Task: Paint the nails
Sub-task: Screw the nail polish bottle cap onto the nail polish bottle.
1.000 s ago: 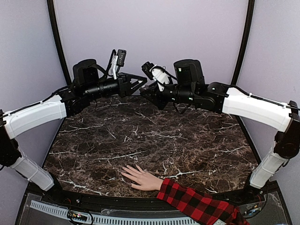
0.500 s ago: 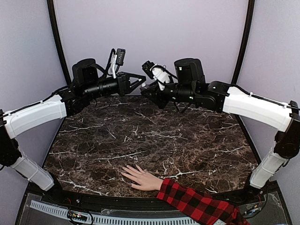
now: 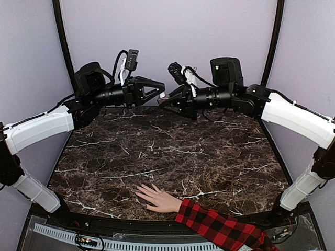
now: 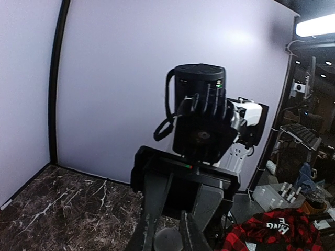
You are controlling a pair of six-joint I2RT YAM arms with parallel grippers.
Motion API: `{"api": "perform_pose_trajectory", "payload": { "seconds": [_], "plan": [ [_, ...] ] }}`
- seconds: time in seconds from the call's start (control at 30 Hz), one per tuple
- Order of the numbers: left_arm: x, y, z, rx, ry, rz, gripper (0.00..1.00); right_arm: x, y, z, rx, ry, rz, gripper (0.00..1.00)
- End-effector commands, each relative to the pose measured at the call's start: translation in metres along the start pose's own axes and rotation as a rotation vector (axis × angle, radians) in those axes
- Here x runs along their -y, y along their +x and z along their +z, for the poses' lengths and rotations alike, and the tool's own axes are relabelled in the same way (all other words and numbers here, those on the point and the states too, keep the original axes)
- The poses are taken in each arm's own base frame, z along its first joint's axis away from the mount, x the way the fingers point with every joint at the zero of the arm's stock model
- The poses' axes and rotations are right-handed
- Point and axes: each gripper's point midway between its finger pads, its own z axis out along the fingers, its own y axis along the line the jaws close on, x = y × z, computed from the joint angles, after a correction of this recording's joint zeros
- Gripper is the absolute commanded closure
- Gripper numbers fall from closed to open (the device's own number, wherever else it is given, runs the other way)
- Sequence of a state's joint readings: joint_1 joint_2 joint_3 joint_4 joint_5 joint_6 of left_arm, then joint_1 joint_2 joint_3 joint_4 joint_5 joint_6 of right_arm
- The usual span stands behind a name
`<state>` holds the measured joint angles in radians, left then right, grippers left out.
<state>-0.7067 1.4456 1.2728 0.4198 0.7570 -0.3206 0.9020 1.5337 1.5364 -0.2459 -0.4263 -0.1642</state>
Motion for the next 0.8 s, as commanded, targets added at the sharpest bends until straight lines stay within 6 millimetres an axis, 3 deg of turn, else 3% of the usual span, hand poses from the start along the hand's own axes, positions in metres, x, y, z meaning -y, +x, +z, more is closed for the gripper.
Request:
{"api": "perform_pose_trajectory", "payload": {
  "seconds": [0.0,0.23,0.47,0.53,0.63,0.7,0.77],
  "plan": [
    [0.034,0.018,0.008,-0.072,0.238,-0.046,1.0,-0.07,-0.052,-0.023,0.209,-0.345,-0.164,1.0],
    [0.052,0.024,0.007,-0.109,0.369,-0.05,1.0,-0.102,-0.066,-0.043,0.279,-0.556,-0.2,1.0],
    [0.056,0.027,0.008,-0.118,0.391,-0.057,1.0,-0.102,-0.066,-0.041,0.273,-0.562,-0.201,1.0],
    [0.053,0.021,0.006,-0.102,0.348,-0.038,0.92,-0.096,-0.061,-0.037,0.248,-0.521,-0.194,1.0],
    [0.047,0.006,-0.002,-0.054,0.265,-0.01,0.63,-0.083,-0.052,-0.03,0.21,-0.435,-0.176,1.0],
    [0.039,-0.005,-0.009,-0.016,0.194,0.005,0.52,-0.07,-0.046,-0.024,0.183,-0.348,-0.159,1.0],
    [0.029,-0.013,-0.014,0.004,0.103,0.02,0.49,-0.048,-0.04,-0.016,0.15,-0.214,-0.128,1.0]
  ]
}}
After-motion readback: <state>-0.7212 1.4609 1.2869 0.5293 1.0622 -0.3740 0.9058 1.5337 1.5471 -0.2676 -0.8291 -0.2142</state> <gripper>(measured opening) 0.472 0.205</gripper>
